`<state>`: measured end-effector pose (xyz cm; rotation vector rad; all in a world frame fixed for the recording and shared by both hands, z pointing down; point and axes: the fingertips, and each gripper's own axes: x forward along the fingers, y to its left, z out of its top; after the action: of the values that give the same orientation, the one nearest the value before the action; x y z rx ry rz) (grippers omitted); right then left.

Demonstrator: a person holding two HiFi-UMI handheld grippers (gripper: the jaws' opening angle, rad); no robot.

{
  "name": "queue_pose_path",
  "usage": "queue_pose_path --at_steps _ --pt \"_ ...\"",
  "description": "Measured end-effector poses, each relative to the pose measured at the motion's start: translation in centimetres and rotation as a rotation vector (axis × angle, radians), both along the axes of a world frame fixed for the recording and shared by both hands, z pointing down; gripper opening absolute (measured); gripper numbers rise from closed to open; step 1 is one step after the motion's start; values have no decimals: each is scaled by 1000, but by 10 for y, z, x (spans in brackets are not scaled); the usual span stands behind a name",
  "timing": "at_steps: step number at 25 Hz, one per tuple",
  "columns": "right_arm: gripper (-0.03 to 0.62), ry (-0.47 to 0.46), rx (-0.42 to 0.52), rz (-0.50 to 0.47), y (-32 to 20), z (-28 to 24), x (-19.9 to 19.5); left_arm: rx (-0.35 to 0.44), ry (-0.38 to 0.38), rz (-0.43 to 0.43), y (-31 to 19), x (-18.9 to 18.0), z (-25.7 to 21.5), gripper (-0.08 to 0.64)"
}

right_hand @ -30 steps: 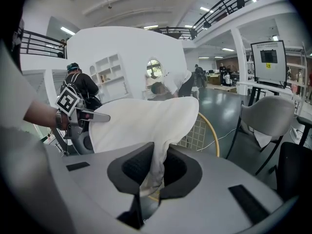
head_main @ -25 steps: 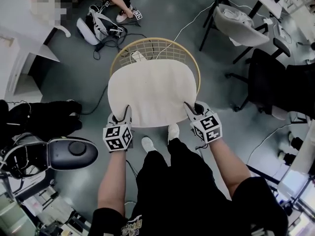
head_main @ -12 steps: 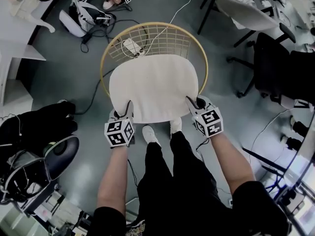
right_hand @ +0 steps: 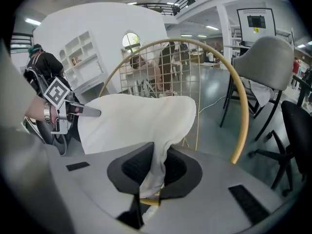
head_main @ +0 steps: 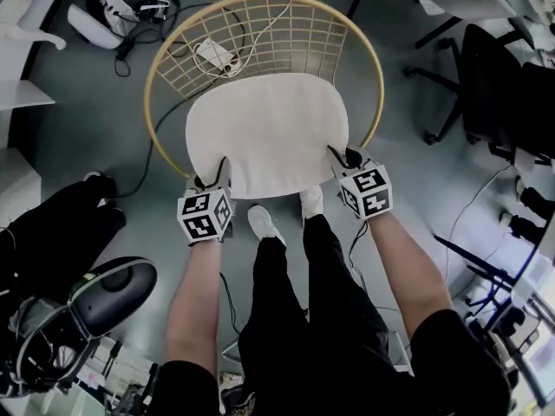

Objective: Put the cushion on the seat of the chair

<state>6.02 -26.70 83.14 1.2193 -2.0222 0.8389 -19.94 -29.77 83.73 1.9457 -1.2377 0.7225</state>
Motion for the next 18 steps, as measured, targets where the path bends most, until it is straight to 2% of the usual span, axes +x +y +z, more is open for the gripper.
queue_pose_path --at_steps 7,13,16,18 --pt "48 42 -63 30 -2 54 3 -44 -25 17 -2 3 46 135" --pt "48 77 -110 76 1 77 8 -63 -64 2 1 1 62 158" --pt "48 91 -127 103 1 84 8 -70 -106 -8 0 -4 65 192" --pt "48 98 -136 123 2 88 9 -85 -142 -16 1 -9 68 266"
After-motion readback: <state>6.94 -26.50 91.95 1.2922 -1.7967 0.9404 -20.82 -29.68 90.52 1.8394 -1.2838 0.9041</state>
